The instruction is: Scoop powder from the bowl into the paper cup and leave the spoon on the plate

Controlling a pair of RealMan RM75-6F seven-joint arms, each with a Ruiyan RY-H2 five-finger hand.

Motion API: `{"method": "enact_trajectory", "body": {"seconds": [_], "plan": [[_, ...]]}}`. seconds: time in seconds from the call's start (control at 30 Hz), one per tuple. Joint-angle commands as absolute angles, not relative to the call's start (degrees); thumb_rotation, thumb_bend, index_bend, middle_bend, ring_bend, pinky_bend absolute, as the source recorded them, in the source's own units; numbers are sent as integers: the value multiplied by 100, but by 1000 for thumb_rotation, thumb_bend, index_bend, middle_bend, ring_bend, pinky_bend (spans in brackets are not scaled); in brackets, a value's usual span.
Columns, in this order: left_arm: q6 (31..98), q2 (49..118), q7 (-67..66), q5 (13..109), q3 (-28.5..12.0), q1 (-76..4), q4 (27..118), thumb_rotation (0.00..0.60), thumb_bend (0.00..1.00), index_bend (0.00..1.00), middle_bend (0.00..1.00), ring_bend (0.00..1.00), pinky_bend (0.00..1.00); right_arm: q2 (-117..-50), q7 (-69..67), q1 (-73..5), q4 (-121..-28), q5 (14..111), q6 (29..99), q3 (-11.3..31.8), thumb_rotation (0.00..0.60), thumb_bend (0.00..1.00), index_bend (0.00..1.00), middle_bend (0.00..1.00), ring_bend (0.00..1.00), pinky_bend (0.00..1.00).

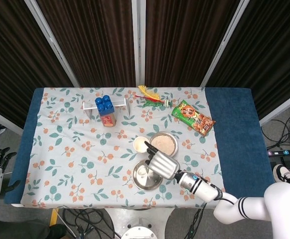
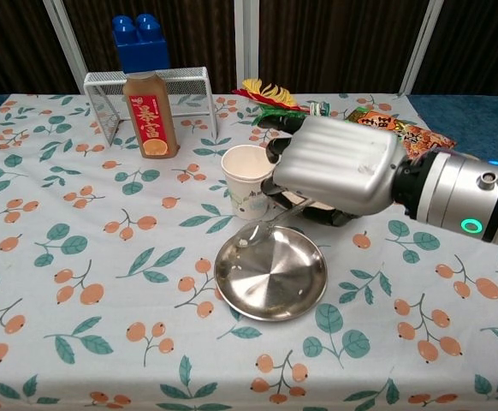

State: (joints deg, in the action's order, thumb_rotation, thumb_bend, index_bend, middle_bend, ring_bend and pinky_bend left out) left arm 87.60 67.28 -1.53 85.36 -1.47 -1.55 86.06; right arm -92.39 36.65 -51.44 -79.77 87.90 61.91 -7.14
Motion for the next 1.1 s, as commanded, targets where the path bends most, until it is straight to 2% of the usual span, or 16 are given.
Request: {"method": "enact_trajectory", "body": {"seconds": [0.03,0.23,0.3,0.47,0.6,0.73,0.83,0.97,1.1], "plan": [[8761,6735,-148,8548,-147,-159,8599,600,7,269,220,132,102,-9561,3416,-4926,-7604,9059,6332,-771,600,286,537,532,191,0],[8778,6756,-137,8563,-145,-149,8573,600,8,269,220,133,102,-9762,3360,-4772,-7394,9138,6243,-725,600,157,406,466,110,0],[8786,6762,-126,8571,-145,-147,8560,600,8,269,221,132,102,-9782,3367,-4715,-7399,9161,6234,-710,600,153,364,443,94,0],[8772,6771,-83,8560,-145,-142,8532,600,8,269,221,132,102,-9579,3338,-4549,-7615,9346,6548,-637,600,154,334,416,78,0],[8757,6777,-45,8564,-155,-156,8501,600,7,269,221,132,102,-8881,3291,-4204,-8181,9444,7259,-512,600,159,332,410,79,0],[8701,6799,-19,8558,-170,-196,8463,600,7,269,221,132,102,-8016,3083,-3631,-8737,9112,7906,-433,600,181,312,384,97,0],[8641,6814,-22,8556,-192,-248,8450,600,7,269,221,132,102,-7428,2832,-3099,-9057,8716,8322,-446,600,192,223,302,98,0],[8620,6828,-61,8569,-247,-319,8477,600,7,269,221,132,102,-6860,2194,-2400,-9330,8322,8771,-561,600,208,32,145,21,0],[8636,6852,-139,8603,-269,-357,8521,600,7,269,221,132,102,-6656,1448,-1760,-9276,8292,9369,-607,600,211,0,86,0,0]]}}
